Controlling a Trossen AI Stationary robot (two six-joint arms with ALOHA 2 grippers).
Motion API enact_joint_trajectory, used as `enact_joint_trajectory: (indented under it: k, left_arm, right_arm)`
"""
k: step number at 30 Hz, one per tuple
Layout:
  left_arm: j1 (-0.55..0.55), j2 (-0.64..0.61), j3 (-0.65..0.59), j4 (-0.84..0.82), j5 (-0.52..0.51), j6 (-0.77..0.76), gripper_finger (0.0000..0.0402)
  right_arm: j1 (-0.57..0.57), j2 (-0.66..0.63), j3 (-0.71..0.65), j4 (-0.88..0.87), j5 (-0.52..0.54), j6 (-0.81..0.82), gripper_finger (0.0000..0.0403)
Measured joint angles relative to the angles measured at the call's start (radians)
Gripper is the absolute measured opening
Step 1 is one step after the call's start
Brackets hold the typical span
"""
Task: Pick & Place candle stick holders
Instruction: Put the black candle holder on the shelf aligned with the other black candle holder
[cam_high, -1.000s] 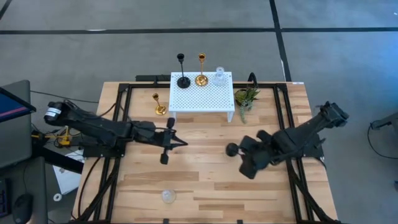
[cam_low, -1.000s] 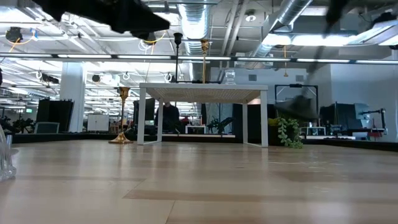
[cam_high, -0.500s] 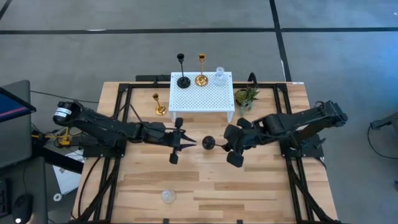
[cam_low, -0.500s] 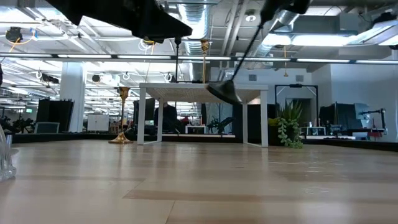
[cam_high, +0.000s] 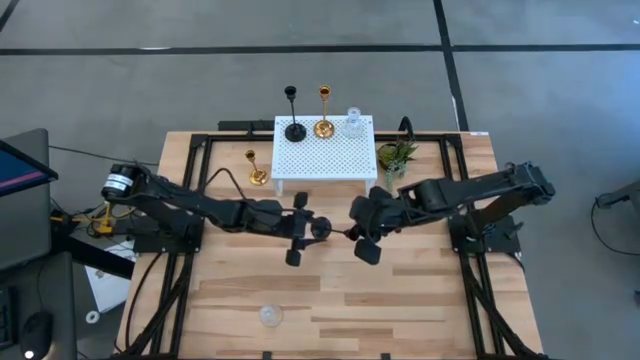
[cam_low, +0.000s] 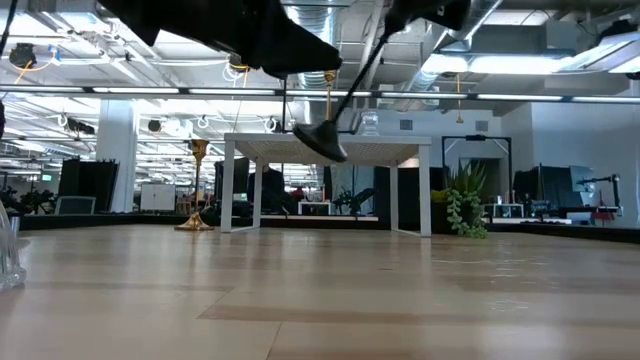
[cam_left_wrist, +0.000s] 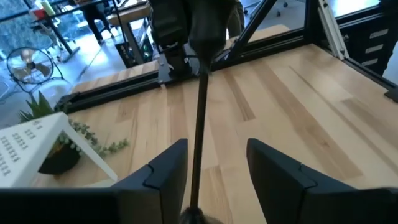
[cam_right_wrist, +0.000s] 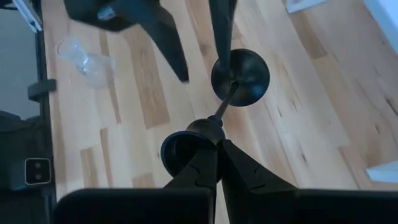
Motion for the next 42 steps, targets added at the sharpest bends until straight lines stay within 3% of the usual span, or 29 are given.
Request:
enact_joint_trajectory:
  k: [18, 23, 32, 42]
  left_arm:
    - [0.000, 0.073, 0.030, 0.031, 0.000, -0.032, 0.0164]
    - [0.000, 0.072, 0.030, 0.036, 0.000, -0.032, 0.0128]
    - [0.000, 0.072, 0.029, 0.039, 0.001, -0.029, 0.0017]
    - [-0.002, 0.072, 0.029, 0.037, -0.023, -0.028, 0.0013]
  right_arm:
    - [-0.003, 0.007, -0.001, 0.091, -0.004, -0.028, 0.0000]
    - [-0.003, 0.007, -0.001, 0.096, -0.011, -0.028, 0.0000]
    - [-0.002, 0.007, -0.001, 0.096, -0.021, -0.028, 0.0000]
    - [-0.004, 0.007, -0.001, 0.091, -0.054, -0.028, 0.0001]
